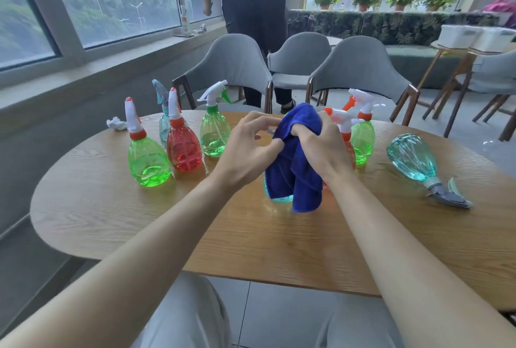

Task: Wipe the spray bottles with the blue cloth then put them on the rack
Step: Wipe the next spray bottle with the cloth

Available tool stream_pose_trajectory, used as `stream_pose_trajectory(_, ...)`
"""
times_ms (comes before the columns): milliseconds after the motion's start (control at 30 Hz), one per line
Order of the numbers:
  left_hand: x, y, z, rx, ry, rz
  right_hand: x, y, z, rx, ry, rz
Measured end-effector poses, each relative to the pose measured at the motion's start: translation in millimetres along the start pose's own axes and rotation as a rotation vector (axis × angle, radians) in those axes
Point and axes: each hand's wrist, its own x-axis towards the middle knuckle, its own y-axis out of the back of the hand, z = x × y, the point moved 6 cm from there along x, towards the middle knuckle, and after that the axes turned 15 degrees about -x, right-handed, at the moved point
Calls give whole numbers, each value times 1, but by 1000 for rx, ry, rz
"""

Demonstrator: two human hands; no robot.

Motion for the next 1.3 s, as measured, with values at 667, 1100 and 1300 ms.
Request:
stream_pose_trajectory(667, 46, 11, -2, 79, 158, 246, 0, 3, -15, -22, 57, -53)
stream_pose_trajectory(1100, 13, -26, 5, 154, -14, -86, -3, -7, -4, 23, 94, -70)
stream_pose_trajectory(1300, 9, -27, -12, 178, 53, -127, -4, -11, -2, 47, 25, -99)
